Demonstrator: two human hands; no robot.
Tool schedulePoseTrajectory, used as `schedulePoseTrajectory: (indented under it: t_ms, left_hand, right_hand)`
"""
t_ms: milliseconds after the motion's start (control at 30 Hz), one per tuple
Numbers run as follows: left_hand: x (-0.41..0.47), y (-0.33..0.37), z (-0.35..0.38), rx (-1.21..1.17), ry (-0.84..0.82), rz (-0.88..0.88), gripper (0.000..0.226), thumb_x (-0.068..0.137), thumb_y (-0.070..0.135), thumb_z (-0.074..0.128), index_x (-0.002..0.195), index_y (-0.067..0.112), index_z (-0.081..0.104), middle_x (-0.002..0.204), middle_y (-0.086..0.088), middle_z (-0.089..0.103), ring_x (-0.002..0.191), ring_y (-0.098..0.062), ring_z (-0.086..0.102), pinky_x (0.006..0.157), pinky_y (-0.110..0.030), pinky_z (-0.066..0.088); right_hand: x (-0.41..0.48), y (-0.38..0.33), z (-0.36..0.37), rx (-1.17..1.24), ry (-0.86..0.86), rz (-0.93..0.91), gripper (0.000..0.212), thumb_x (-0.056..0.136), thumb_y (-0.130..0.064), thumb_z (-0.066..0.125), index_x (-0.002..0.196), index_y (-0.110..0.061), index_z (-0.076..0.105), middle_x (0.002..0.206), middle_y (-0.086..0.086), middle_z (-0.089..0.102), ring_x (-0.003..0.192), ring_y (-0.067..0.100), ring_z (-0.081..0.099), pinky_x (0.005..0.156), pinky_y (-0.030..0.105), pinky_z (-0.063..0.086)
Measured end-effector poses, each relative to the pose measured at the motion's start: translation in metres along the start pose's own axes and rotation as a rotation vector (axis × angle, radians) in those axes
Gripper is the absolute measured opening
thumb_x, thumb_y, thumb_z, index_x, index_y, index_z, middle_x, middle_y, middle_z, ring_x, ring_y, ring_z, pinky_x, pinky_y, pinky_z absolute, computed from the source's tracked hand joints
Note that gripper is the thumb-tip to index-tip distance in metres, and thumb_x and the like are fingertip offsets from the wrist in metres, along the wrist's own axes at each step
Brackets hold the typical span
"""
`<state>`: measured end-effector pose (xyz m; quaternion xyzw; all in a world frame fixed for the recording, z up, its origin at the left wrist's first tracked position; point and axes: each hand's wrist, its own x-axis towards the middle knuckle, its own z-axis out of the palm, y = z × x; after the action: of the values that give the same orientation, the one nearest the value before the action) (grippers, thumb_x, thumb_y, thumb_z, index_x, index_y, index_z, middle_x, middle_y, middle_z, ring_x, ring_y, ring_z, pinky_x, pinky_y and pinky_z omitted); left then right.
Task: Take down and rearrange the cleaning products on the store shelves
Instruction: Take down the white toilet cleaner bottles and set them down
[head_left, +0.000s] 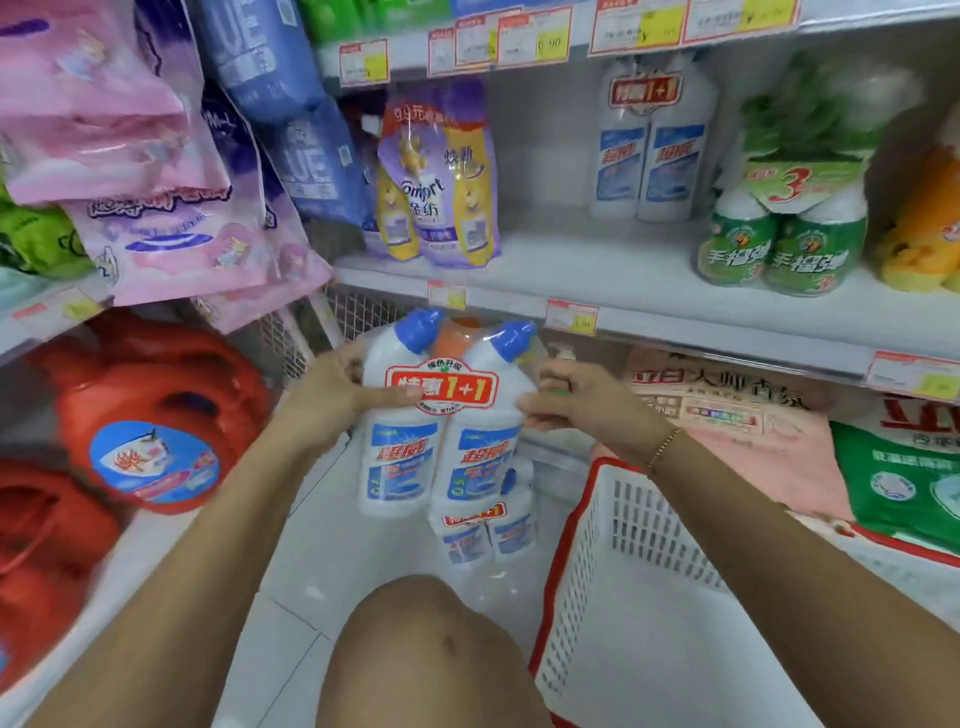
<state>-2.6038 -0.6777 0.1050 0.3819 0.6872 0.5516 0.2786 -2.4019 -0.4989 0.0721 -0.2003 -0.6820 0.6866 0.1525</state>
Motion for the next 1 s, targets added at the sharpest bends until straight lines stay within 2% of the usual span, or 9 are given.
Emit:
schedulePoseTrajectory:
  t_ms: [133,233,300,367,500,600,767,867,1000]
  left_hand:
    - [-0.024,-0.073,0.009,-0.031,0.071,-0.139,0.091,0.037,0.036,0.095,0.116,0.005,0.063,0.103,-0.013,0.073,0.090,-0.028,0.071,0.079,-0.039,0.057]
    - [-0.039,-0.117,0.025,0.006,0.103,-0.208,0.071,0.045,0.028,0.092,0.106,0.006,0.063,0.095,-0.006,0.075,0.083,-0.023,0.072,0.073,-0.036,0.058]
    - [-0.046,-0.140,0.038,0.044,0.097,-0.231,0.049,0.057,0.012,0.091,0.097,0.009,0.063,0.087,0.001,0.075,0.076,-0.014,0.071,0.066,-0.027,0.055]
    - [-0.048,-0.162,0.048,0.071,0.064,-0.257,0.043,0.060,0.006,0.089,0.093,0.011,0.063,0.082,0.009,0.073,0.071,-0.007,0.068,0.063,-0.019,0.052]
    - [-0.051,-0.196,0.061,0.113,0.046,-0.302,0.056,0.042,0.041,0.085,0.091,0.023,0.067,0.084,0.018,0.072,0.072,-0.001,0.066,0.064,-0.012,0.049]
    - [-0.054,-0.218,0.068,0.124,0.067,-0.348,0.056,0.041,0.046,0.084,0.092,0.028,0.070,0.087,0.020,0.073,0.075,0.001,0.068,0.068,-0.015,0.050]
    - [-0.056,-0.226,0.076,0.232,0.079,-0.340,0.041,0.066,0.017,0.087,0.090,0.041,0.063,0.093,0.022,0.066,0.081,0.001,0.063,0.074,-0.015,0.045]
    - [-0.058,-0.223,0.074,0.318,0.066,-0.278,0.040,0.068,0.017,0.085,0.091,0.039,0.060,0.095,0.022,0.058,0.083,0.006,0.056,0.070,-0.002,0.041]
    - [-0.060,-0.219,0.068,0.387,0.032,-0.260,0.037,0.072,0.019,0.083,0.102,0.028,0.062,0.099,0.017,0.058,0.081,0.008,0.055,0.068,0.004,0.039]
  right_hand:
    - [0.013,0.032,0.009,-0.263,-0.013,-0.012,0.013,0.079,0.000,0.071,0.084,0.006,0.061,0.075,0.005,0.062,0.058,0.004,0.056,0.058,0.017,0.050]
    - [0.017,0.060,0.012,-0.530,-0.012,-0.034,0.024,0.071,-0.003,0.078,0.062,-0.014,0.059,0.054,-0.015,0.053,0.049,-0.004,0.048,0.055,0.009,0.036]
    - [0.016,0.078,0.012,-0.690,-0.006,-0.018,0.022,0.068,-0.009,0.081,0.069,-0.021,0.062,0.057,-0.015,0.052,0.050,-0.002,0.048,0.053,0.009,0.034]
    - [0.015,0.097,0.012,-0.803,-0.006,0.019,0.021,0.068,-0.017,0.081,0.086,-0.014,0.070,0.068,-0.003,0.059,0.060,0.008,0.052,0.059,0.019,0.037]
    - [0.020,0.133,0.018,-1.003,-0.087,0.072,0.029,0.073,-0.021,0.074,0.100,-0.011,0.070,0.095,0.006,0.069,0.086,0.019,0.059,0.072,0.026,0.037]
    - [0.026,0.151,0.024,-1.152,-0.139,0.087,0.026,0.078,-0.024,0.067,0.100,-0.011,0.068,0.102,0.007,0.068,0.098,0.024,0.060,0.080,0.030,0.041]
    - [0.028,0.167,0.030,-1.287,-0.194,0.123,0.023,0.084,-0.026,0.061,0.104,-0.014,0.064,0.106,0.006,0.066,0.102,0.025,0.058,0.084,0.031,0.042]
    - [0.026,0.173,0.036,-1.304,-0.202,0.117,0.023,0.086,-0.026,0.060,0.106,-0.014,0.062,0.108,0.006,0.065,0.102,0.023,0.058,0.085,0.028,0.041]
    - [0.025,0.176,0.044,-1.276,-0.205,0.105,0.023,0.088,-0.028,0.059,0.107,-0.015,0.060,0.109,0.005,0.064,0.101,0.022,0.057,0.088,0.030,0.042]
